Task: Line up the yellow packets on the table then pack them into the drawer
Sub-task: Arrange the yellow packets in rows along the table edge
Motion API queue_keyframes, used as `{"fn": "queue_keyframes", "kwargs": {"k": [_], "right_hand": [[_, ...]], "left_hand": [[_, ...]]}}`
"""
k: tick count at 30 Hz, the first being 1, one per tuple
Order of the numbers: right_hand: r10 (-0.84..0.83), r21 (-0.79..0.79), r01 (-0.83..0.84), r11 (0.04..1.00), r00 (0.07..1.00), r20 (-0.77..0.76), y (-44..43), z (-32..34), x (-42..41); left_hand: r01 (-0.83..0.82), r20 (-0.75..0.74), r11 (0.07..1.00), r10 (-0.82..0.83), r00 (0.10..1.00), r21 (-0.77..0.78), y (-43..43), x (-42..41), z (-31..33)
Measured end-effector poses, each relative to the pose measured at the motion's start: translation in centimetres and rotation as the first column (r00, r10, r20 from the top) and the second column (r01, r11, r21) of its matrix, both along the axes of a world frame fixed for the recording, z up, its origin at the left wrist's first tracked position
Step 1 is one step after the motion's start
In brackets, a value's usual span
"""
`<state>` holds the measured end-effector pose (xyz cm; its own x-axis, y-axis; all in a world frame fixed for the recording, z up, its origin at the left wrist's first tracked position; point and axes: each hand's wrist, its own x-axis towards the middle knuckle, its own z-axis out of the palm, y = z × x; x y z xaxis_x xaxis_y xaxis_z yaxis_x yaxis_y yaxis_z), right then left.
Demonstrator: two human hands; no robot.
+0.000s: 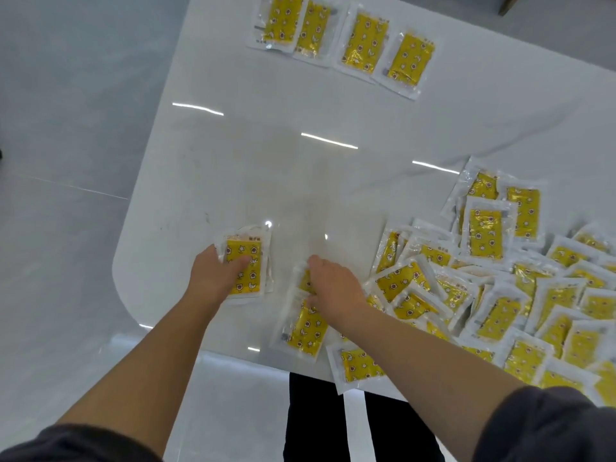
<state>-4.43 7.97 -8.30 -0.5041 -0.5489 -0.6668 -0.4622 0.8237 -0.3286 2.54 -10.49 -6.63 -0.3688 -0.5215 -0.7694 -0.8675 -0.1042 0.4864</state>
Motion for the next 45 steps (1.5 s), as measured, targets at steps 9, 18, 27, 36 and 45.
{"fn": "queue_keyframes", "kwargs": {"k": [9, 18, 27, 36, 45], "right_hand": [[-0.183, -0.013, 0.202, 0.979, 0.912, 0.366, 2.1, 2.2, -9.1], [-0.613, -0.078, 0.790, 0.608, 0.530, 0.585, 3.3, 2.3, -14.3], [-0.443, 0.227, 0.974, 0.018, -0.196, 0.875, 8.0, 0.5, -13.9], [-0.649, -0.001, 0.992, 0.128, 0.085, 0.756, 13.4, 2.0, -18.4], [-0.647, -0.015, 0.979, 0.202, 0.144, 0.749, 16.9, 2.5, -23.6]], "left_hand": [[0.145, -0.162, 0.813, -0.063, 0.985, 0.564, -2.9, -1.5, 0.5], [0.231, -0.228, 0.789, -0.117, 0.966, 0.570, 3.8, -8.2, 0.4], [-0.047, -0.159, 0.845, 0.154, 0.975, 0.532, 9.8, -12.6, 0.2], [-0.066, -0.156, 0.834, 0.180, 0.971, 0.548, 14.3, -16.3, 1.5], [-0.092, -0.163, 0.864, 0.196, 0.967, 0.495, 16.5, -20.9, 1.7]]}}
